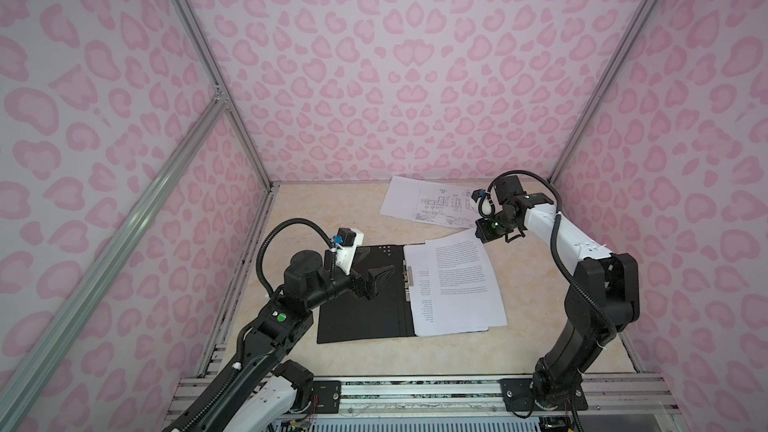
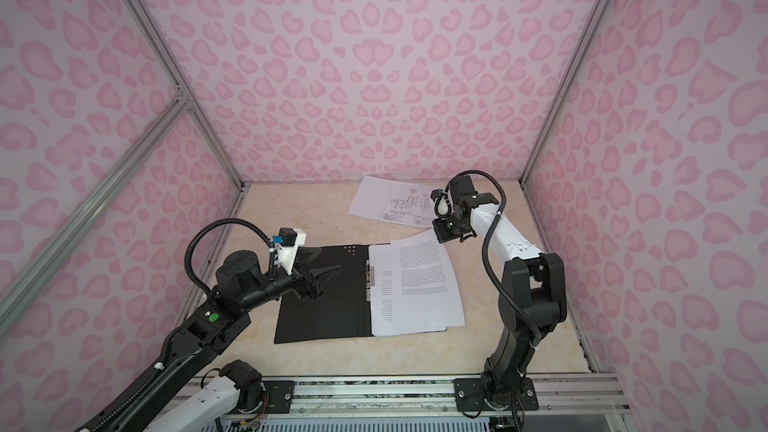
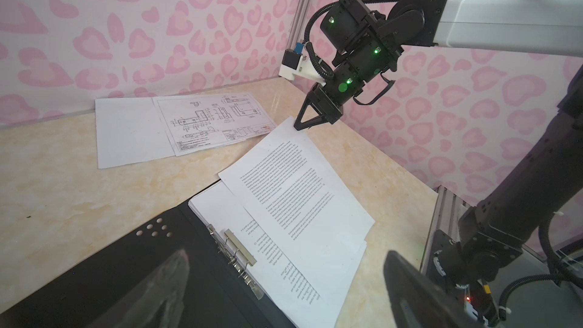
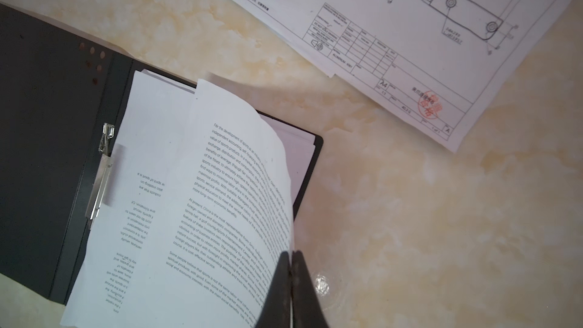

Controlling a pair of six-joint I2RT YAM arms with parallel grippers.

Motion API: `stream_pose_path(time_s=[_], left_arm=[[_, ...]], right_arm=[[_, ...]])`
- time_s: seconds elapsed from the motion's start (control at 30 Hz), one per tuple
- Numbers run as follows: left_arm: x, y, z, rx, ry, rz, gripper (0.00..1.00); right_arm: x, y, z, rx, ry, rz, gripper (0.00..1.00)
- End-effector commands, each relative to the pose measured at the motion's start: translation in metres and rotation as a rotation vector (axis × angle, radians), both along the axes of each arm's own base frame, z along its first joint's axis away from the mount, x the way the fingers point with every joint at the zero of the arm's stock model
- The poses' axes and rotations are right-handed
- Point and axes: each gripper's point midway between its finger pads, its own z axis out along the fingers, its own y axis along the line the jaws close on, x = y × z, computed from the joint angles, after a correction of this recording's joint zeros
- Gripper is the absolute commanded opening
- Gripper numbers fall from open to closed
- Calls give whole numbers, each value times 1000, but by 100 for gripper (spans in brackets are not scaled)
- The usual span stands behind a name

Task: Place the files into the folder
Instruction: 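Lower the sheet onto the clipped papers and release with the right gripper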

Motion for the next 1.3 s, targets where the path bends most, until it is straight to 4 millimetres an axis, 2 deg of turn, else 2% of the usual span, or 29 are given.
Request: stream_pose_path(time_s=[0.0,0.43,0.9,1.27], left_arm=[[0,-3,6,-7,-12,-18,97],[-2,-4,6,-12,-9,-27,98],[-3,-5,5,-14,-1,-34,97],[-2,-6,3,-14,12,-36,97]], right_arm=[[3,12,-6,60,27,-17,0],[9,29,-28,125,77,-97,0],[20,47,-41,171,99,-156,0],[31,43,-47,183,79,-245,0]])
